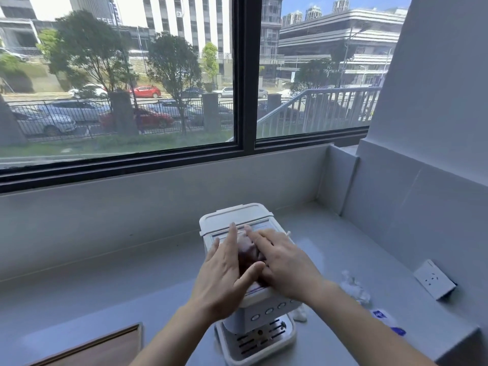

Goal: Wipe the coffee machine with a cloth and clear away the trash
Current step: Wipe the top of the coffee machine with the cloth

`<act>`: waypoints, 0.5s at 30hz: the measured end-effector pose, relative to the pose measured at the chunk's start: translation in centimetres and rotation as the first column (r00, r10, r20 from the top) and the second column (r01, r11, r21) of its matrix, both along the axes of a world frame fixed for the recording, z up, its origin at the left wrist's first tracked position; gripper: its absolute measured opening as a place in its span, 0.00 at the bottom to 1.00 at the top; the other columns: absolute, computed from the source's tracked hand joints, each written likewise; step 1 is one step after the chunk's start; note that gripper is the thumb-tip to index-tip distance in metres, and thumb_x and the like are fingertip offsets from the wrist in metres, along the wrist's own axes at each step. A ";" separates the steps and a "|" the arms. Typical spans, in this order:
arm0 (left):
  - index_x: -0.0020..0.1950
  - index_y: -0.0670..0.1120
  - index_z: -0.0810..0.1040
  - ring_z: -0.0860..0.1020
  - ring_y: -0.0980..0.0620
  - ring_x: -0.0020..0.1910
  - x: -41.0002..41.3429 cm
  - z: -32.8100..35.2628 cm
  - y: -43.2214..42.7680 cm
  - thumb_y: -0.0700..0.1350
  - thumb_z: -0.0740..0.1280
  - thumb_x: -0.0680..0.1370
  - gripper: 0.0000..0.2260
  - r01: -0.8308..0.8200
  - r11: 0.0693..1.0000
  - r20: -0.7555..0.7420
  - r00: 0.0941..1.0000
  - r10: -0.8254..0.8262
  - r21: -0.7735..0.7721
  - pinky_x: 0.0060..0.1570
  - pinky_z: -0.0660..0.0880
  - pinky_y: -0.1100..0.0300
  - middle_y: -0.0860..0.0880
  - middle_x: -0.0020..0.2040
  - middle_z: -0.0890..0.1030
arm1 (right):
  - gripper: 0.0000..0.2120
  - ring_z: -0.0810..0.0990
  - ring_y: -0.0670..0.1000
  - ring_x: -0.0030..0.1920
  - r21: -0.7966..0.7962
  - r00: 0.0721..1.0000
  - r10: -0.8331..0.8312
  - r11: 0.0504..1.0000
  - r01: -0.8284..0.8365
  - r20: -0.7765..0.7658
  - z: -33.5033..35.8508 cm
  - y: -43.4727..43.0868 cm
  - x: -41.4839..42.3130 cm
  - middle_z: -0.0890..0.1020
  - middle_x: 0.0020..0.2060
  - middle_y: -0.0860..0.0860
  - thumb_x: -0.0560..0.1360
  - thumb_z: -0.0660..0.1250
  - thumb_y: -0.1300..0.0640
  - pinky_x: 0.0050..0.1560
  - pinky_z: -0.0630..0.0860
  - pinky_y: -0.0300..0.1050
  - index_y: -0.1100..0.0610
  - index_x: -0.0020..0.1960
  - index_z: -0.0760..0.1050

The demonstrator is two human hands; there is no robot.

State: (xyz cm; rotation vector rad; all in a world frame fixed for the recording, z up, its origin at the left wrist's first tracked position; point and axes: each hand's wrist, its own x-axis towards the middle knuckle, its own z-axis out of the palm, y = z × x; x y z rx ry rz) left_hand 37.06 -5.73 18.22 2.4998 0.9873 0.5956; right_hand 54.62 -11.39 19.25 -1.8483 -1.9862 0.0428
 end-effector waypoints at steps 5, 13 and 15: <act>0.81 0.46 0.45 0.40 0.51 0.80 0.6 0.2 0.1 0.71 0.44 0.74 0.42 -0.038 0.987 -0.336 0.937 0.090 0.157 0.76 0.33 0.56 0.47 0.82 0.45 | 0.25 0.72 0.58 0.63 -0.057 0.931 -0.319 0.948 0.314 -0.179 1.0 3.9 3.0 0.71 0.63 0.52 0.76 0.65 0.52 0.57 0.70 0.48 0.48 0.72 0.66; 0.81 0.47 0.46 0.40 0.48 0.80 0.9 0.1 0.2 0.72 0.38 0.71 0.45 -0.049 0.984 -0.397 0.911 0.114 0.171 0.78 0.37 0.48 0.46 0.82 0.45 | 0.24 0.74 0.53 0.56 -0.020 0.914 -0.233 0.971 0.240 -0.331 -0.9 -3.4 3.2 0.73 0.61 0.48 0.70 0.63 0.53 0.53 0.72 0.49 0.45 0.66 0.67; 0.81 0.46 0.46 0.41 0.47 0.81 1.0 0.0 0.3 0.72 0.38 0.72 0.44 -0.039 0.982 -0.403 0.908 0.112 0.185 0.78 0.36 0.48 0.45 0.82 0.46 | 0.23 0.74 0.53 0.52 -0.039 0.908 -0.292 0.955 0.294 -0.302 -0.6 -3.5 2.9 0.74 0.57 0.48 0.66 0.60 0.47 0.48 0.69 0.46 0.42 0.62 0.67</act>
